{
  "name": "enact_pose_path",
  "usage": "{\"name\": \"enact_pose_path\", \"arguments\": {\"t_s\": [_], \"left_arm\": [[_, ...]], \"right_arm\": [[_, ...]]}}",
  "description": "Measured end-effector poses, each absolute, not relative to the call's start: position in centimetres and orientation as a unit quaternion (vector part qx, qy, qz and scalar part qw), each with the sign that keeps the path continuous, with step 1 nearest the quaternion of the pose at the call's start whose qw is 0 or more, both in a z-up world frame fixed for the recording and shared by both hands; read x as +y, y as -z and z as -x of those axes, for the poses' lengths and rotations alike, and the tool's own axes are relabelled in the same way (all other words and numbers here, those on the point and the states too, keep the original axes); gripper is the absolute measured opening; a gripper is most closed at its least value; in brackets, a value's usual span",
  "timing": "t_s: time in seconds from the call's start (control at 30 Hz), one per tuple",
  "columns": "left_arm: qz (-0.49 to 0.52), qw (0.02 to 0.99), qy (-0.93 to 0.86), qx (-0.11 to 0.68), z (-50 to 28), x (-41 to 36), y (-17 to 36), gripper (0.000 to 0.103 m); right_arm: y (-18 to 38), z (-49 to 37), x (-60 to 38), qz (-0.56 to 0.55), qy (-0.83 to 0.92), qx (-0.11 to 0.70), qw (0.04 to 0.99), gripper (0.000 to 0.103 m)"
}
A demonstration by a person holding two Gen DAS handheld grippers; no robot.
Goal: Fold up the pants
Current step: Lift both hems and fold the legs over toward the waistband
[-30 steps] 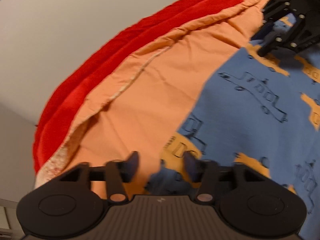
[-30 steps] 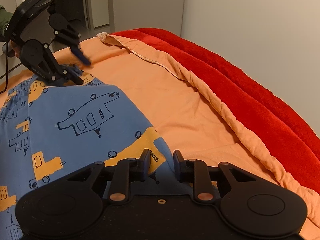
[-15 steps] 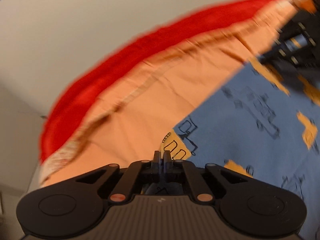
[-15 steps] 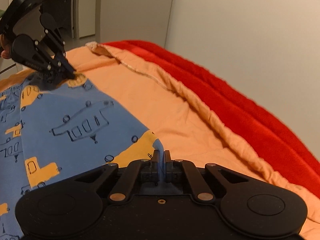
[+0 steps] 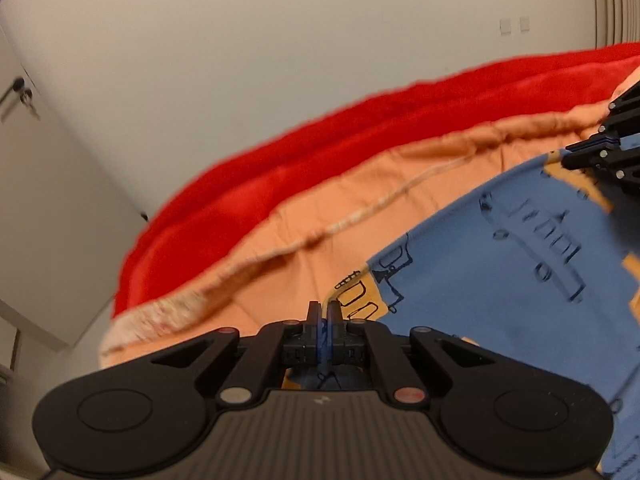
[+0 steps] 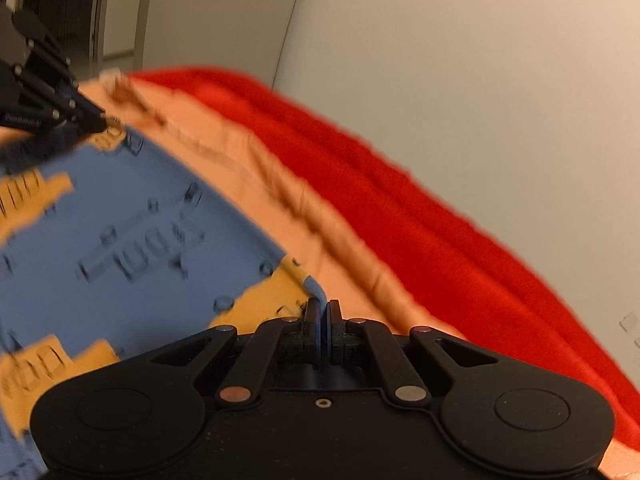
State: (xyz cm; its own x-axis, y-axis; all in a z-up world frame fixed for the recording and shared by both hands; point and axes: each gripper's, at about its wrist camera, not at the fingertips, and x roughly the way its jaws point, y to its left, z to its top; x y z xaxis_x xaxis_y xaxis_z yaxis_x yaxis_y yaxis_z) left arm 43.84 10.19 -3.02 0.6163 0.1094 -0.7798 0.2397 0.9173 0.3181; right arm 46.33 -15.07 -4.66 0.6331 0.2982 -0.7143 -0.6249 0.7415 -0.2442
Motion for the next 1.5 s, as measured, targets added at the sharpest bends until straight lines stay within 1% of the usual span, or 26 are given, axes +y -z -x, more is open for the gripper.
{"name": "enact_pose_path", "arguments": {"t_s": [0.07, 0.1, 0.13, 0.17, 0.2, 0.23, 0.27, 0.3, 0.37, 0.4, 0.43, 0.47, 0.53, 0.63, 0.73, 0.83, 1.0, 1.17, 1.23, 1.37, 1.5], "left_arm": [[-0.194, 0.876, 0.042, 0.441, -44.0, 10.3, 3.4, 0.002], [-0.194, 0.876, 0.045, 0.438, -44.0, 10.4, 3.3, 0.005], [-0.196, 0.876, 0.051, 0.437, -44.0, 10.5, 3.0, 0.008], [-0.196, 0.877, 0.057, 0.435, -43.8, 10.6, 2.8, 0.013], [-0.195, 0.878, 0.062, 0.433, -43.5, 10.8, 2.5, 0.03], [-0.194, 0.879, 0.064, 0.43, -43.1, 11.0, 2.4, 0.038], [-0.192, 0.881, 0.065, 0.427, -42.9, 11.2, 2.4, 0.048], [-0.19, 0.882, 0.066, 0.427, -42.9, 11.4, 2.4, 0.049], [-0.187, 0.878, 0.066, 0.435, -43.1, 11.5, 3.0, 0.048], [-0.184, 0.875, 0.069, 0.442, -43.2, 11.5, 3.2, 0.043], [-0.179, 0.873, 0.073, 0.447, -43.3, 11.6, 3.3, 0.023], [-0.172, 0.873, 0.074, 0.451, -43.4, 11.6, 3.4, 0.007], [-0.158, 0.877, 0.066, 0.449, -43.4, 11.7, 3.0, 0.006], [-0.172, 0.885, 0.066, 0.427, -42.4, 11.4, 1.9, 0.004], [-0.184, 0.901, 0.077, 0.386, -40.2, 11.4, 0.2, 0.003], [-0.201, 0.918, 0.101, 0.327, -36.6, 11.5, -1.6, 0.003], [-0.226, 0.927, 0.139, 0.265, -29.6, 11.4, -3.6, 0.003], [-0.272, 0.92, 0.171, 0.222, -22.4, 10.6, -3.5, 0.003], [-0.284, 0.914, 0.185, 0.223, -19.9, 10.4, -2.9, 0.003], [-0.312, 0.897, 0.208, 0.236, -15.2, 9.7, -0.7, 0.003], [-0.322, 0.888, 0.206, 0.254, -12.4, 9.4, 1.9, 0.003]], "right_arm": [[4.7, -46.5, -15.1, 0.233, -0.263, 0.335, 0.874, 0.004], [4.4, -46.8, -15.4, 0.223, -0.265, 0.337, 0.876, 0.009], [4.0, -46.8, -15.7, 0.212, -0.266, 0.336, 0.878, 0.016], [3.6, -46.9, -16.0, 0.2, -0.271, 0.332, 0.881, 0.021], [3.2, -47.0, -16.4, 0.186, -0.276, 0.33, 0.883, 0.033], [3.0, -47.1, -16.6, 0.173, -0.28, 0.33, 0.885, 0.036], [2.9, -46.7, -16.4, 0.165, -0.284, 0.33, 0.885, 0.036], [3.0, -46.9, -16.4, 0.161, -0.285, 0.334, 0.884, 0.036], [3.4, -47.3, -16.1, 0.159, -0.284, 0.345, 0.88, 0.035], [3.5, -47.3, -16.0, 0.16, -0.282, 0.348, 0.88, 0.032], [3.6, -47.2, -15.9, 0.161, -0.283, 0.349, 0.878, 0.018], [3.7, -47.1, -15.9, 0.162, -0.287, 0.352, 0.876, 0.009], [3.5, -46.6, -15.8, 0.172, -0.285, 0.356, 0.873, 0.001], [2.3, -45.2, -15.9, 0.183, -0.278, 0.335, 0.881, 0.001], [0.3, -42.6, -16.8, 0.178, -0.275, 0.298, 0.897, 0.001], [-1.7, -38.4, -17.9, 0.188, -0.278, 0.252, 0.908, 0.001], [-3.7, -29.8, -20.4, 0.189, -0.282, 0.208, 0.917, 0.0], [-4.3, -22.4, -21.1, 0.217, -0.305, 0.218, 0.901, 0.0], [-4.3, -19.6, -21.3, 0.233, -0.311, 0.223, 0.894, 0.0], [-3.7, -15.0, -21.2, 0.23, -0.322, 0.253, 0.883, 0.0], [-2.2, -11.3, -20.8, 0.223, -0.329, 0.273, 0.876, 0.0]]}}
